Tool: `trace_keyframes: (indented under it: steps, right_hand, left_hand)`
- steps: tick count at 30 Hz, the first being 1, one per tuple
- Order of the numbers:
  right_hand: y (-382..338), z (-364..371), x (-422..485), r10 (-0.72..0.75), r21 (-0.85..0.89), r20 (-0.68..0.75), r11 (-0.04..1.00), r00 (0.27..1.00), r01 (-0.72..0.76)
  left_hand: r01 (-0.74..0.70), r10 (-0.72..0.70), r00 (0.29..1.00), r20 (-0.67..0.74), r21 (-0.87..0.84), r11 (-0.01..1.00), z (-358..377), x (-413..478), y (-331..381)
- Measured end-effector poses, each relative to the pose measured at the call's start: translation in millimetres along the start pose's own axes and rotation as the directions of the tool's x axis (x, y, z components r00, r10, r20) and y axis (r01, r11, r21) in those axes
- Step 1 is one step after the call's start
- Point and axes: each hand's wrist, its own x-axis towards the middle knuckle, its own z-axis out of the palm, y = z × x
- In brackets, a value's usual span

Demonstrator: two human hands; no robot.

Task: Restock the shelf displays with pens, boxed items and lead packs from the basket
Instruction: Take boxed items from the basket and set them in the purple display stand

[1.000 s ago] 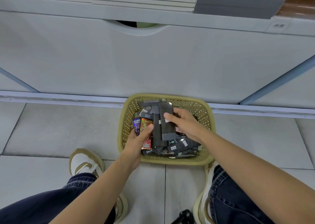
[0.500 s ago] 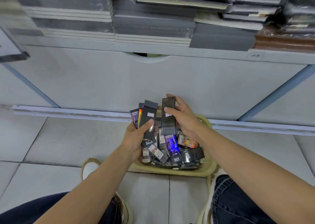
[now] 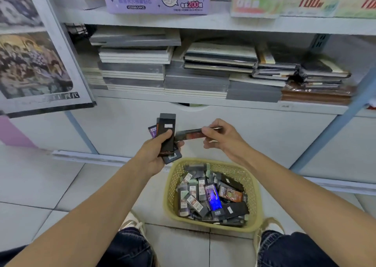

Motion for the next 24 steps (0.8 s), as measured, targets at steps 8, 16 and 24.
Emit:
trace_keyframes:
  steps: [8, 16, 24]
  right_hand:
    - [-16, 21, -11, -0.102, -0.188, -0.024, 0.978, 0.995, 0.096]
    - [-80, 60, 2, -0.272, -0.221, 0.233, 0.920, 0.934, 0.323]
    - [-184, 83, 29, -0.539, -0.194, 0.166, 0.803, 0.826, 0.563]
  left_hand:
    - [-0.150, 0.149, 0.989, -0.017, -0.064, 0.987, 19, -17, 33]
    - [-0.432, 0.412, 0.902, 0.127, 0.249, 0.867, 55, -44, 100]
    - [-0.601, 0.554, 0.796, 0.246, 0.207, 0.772, 100, -66, 184]
